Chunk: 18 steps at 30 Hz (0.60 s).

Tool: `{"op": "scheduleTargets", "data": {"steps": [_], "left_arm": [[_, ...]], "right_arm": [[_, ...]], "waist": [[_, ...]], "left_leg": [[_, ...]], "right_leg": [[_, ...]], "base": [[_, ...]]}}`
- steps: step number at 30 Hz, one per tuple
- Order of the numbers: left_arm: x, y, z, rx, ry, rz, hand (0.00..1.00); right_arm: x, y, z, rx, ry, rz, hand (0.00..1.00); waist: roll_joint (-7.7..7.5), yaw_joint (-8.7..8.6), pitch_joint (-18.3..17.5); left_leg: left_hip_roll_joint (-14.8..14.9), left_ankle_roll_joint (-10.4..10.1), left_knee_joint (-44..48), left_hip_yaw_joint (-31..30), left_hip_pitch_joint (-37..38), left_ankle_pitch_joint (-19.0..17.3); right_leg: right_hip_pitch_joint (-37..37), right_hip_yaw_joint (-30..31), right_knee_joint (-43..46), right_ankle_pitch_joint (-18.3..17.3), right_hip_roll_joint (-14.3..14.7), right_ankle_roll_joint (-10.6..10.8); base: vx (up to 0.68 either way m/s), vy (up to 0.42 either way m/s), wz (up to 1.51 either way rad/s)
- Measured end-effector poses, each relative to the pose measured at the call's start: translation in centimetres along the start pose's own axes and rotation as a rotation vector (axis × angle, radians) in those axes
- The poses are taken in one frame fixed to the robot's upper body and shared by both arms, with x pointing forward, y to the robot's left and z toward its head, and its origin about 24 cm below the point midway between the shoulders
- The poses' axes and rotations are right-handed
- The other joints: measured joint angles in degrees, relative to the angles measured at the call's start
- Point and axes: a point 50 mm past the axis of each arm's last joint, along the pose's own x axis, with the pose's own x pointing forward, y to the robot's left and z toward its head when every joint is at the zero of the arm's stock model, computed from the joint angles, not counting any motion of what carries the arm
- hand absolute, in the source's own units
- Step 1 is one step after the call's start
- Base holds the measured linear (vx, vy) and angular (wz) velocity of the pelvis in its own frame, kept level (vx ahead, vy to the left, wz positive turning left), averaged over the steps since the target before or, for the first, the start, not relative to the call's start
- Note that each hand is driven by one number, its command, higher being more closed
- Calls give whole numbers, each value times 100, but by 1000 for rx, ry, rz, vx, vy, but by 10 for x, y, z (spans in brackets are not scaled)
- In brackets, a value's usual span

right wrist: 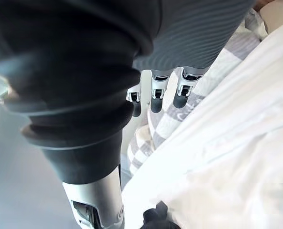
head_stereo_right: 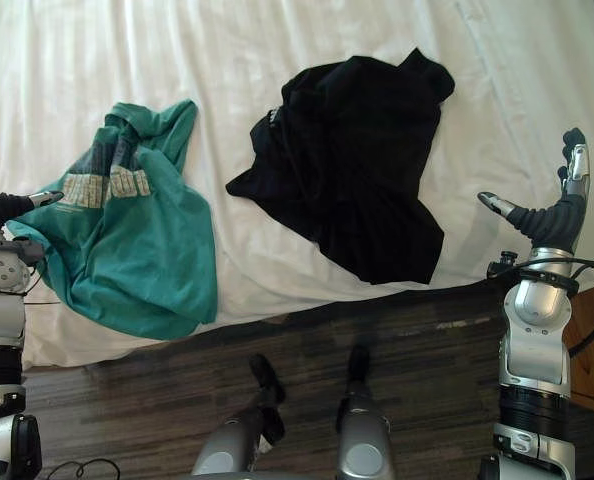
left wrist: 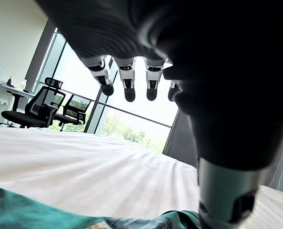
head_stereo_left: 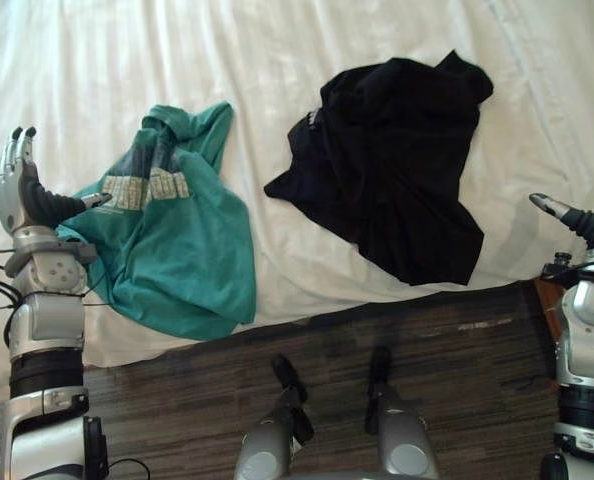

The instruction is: Tidy the bed and pick cloth on bed and put in laundry

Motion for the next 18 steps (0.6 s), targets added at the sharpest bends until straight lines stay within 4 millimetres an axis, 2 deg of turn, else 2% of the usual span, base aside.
{"op": "scheduleTargets", "data": {"steps": [3,7,13,14,18], "left_arm": [[2,-7,-3,30,17,-43,0],[1,-12,-11,72,62,-85,0],[-9,-24,-28,175,109,-169,0],[-10,-26,-28,174,110,-172,100],[-18,-39,-24,123,118,-185,100]], "right_arm": [[-1,3,0,11,3,-3,0],[-1,6,2,36,-2,-13,0],[-2,18,25,77,-95,5,0],[-3,19,29,91,-110,2,0],[-9,23,43,136,-169,-4,0]], "waist": [[11,86,142],[9,110,369],[-85,123,645],[-105,128,658],[-121,142,668]], "left_leg": [[6,0,1,50,-91,0],[20,0,2,67,-183,0],[124,1,136,161,-541,1],[135,9,134,168,-576,11],[141,6,123,224,-612,22]], "right_leg": [[-154,108,74,-2,1,-1],[-311,184,185,-8,5,-5],[-716,271,359,-27,-14,-23],[-753,271,357,-27,-22,-23],[-801,271,336,-30,-28,-18]], "base": [[57,4,-5],[21,-2,-2],[3,-9,-2],[-4,-26,-3],[7,-2,-3]]}}
